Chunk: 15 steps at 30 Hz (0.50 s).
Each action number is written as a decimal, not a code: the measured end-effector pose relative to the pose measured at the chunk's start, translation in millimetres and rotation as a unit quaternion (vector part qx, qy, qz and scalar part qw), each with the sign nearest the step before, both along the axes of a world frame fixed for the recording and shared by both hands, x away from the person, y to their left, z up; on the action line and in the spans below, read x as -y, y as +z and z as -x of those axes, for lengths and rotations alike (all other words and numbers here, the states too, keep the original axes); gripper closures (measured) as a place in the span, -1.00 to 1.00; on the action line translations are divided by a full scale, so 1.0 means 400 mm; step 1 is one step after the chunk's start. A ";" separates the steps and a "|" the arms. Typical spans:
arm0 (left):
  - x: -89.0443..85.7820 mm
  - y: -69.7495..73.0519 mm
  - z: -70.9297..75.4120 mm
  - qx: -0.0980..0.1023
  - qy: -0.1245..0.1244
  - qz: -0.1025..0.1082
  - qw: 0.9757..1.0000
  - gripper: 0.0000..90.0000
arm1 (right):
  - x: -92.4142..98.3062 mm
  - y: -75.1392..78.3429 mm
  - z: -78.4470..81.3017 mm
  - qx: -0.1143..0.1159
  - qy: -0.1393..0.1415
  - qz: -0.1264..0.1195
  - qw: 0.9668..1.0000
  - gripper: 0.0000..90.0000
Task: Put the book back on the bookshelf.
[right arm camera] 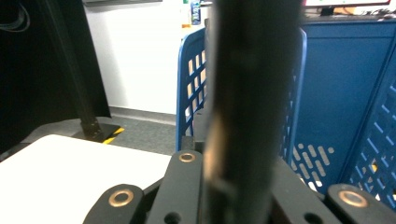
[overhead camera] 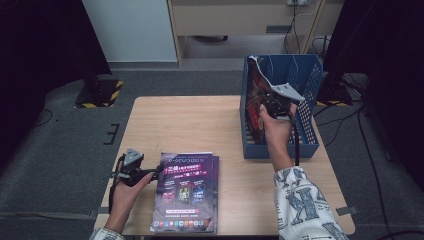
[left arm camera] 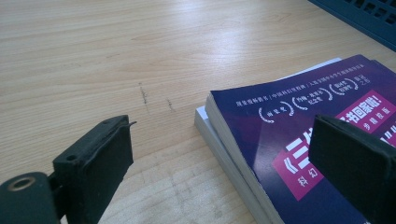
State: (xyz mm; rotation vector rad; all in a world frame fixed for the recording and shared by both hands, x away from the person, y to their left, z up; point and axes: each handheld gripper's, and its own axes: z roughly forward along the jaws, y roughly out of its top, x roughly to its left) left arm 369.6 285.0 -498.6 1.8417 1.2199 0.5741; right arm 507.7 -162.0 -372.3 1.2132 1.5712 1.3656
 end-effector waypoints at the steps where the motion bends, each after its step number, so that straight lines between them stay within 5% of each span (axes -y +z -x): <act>1: 0.000 0.000 0.000 0.000 0.001 0.001 1.000 -0.86 | -0.003 0.000 0.000 0.002 -0.005 0.001 1.000 0.94; 7: 0.000 0.000 0.000 0.001 0.000 0.001 1.000 -0.86 | -0.009 0.003 -0.004 0.013 -0.038 0.006 0.999 0.94; 15: 0.000 0.001 0.000 0.001 0.000 0.001 1.000 -0.86 | -0.026 -0.017 -0.012 0.016 -0.038 0.017 0.999 0.93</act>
